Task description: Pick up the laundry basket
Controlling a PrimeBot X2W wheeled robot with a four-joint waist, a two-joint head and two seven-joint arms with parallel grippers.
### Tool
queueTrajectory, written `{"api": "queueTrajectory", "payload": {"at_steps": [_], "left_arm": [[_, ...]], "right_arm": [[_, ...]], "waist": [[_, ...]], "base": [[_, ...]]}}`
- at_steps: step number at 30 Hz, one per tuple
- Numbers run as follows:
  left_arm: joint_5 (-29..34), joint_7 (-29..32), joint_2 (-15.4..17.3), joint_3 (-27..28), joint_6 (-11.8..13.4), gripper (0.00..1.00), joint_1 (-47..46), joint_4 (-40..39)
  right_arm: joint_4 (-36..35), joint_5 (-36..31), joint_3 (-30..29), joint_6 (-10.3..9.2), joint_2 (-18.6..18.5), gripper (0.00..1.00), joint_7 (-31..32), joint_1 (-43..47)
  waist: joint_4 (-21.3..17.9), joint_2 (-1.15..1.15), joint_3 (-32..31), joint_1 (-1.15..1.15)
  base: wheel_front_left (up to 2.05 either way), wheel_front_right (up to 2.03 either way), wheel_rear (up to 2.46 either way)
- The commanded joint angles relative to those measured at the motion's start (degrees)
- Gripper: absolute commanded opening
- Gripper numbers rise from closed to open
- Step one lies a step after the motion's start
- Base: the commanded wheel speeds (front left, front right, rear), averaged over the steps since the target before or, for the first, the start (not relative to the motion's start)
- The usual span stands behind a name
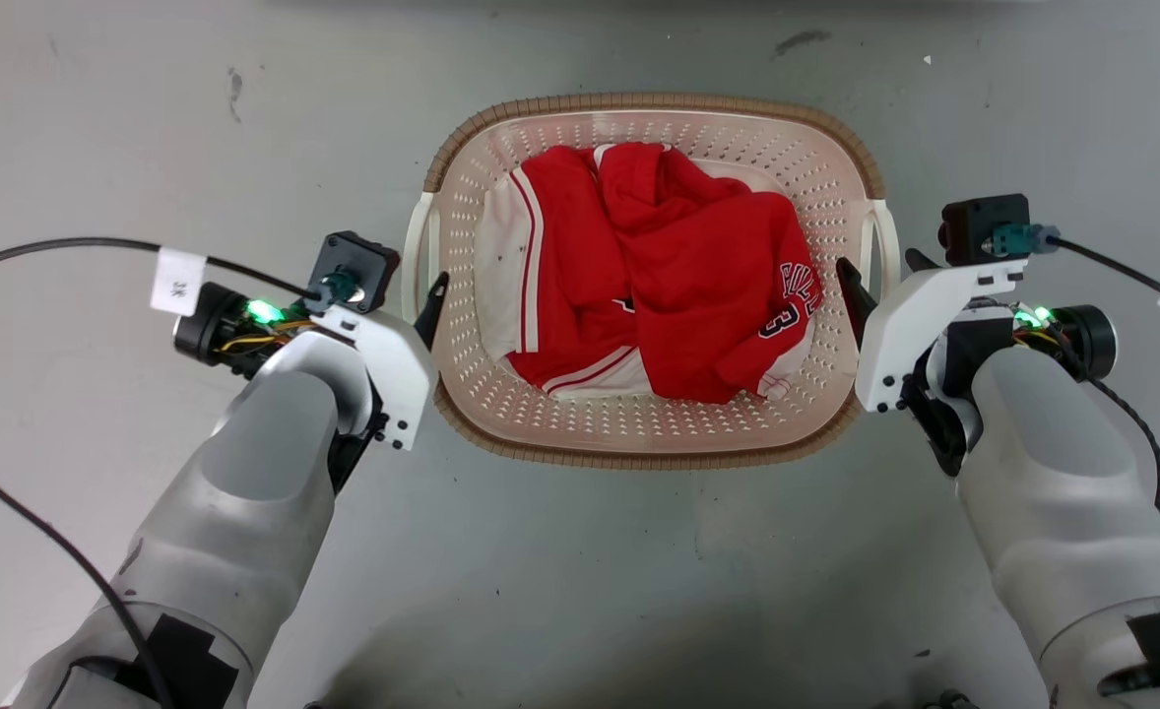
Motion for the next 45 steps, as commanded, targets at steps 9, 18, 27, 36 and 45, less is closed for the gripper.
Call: {"api": "queueTrajectory", "payload": {"at_steps": [9, 18, 27, 36, 45], "left_arm": [[-8.1, 6.1, 1.6, -9.1, 0.0, 1.0, -4.0, -1.4], [-15.0, 7.1, 3.9, -17.3, 0.0, 1.0, -7.0, -3.0], [-18.5, 5.9, 3.7, -22.2, 0.0, 1.0, -8.6, -1.9], [-22.1, 6.2, 3.4, -26.4, 0.0, 0.74, -9.5, -1.3], [-26.2, 6.8, 4.7, -30.6, 0.0, 0.0, -10.0, -2.3]], "right_arm": [[5.9, -0.9, -0.2, -0.02, 0.0, 1.0, 3.7, -6.0], [8.1, -1.7, -0.8, -0.02, 0.0, 1.0, 5.9, -8.5], [8.9, -2.8, -2.1, -0.02, 0.0, 1.0, 5.9, -8.6], [9.2, -2.9, -2.1, -0.02, 0.0, 0.98, 6.0, -8.9], [9.3, -1.5, -0.1, -0.02, -0.1, 0.0, 6.3, -8.6]], "waist": [[0.7, 0.0, 2.8, -0.01], [1.1, 0.0, 5.1, -0.01], [1.6, 0.0, 6.0, -0.01], [2.0, 0.0, 6.3, -0.01], [2.0, 0.0, 6.0, -0.01]], "base": [[0.0, 0.0, 0.0], [0.0, 0.0, 0.0], [0.0, 0.0, 0.0], [0.0, 0.0, 0.0], [0.0, 0.0, 0.0]]}}
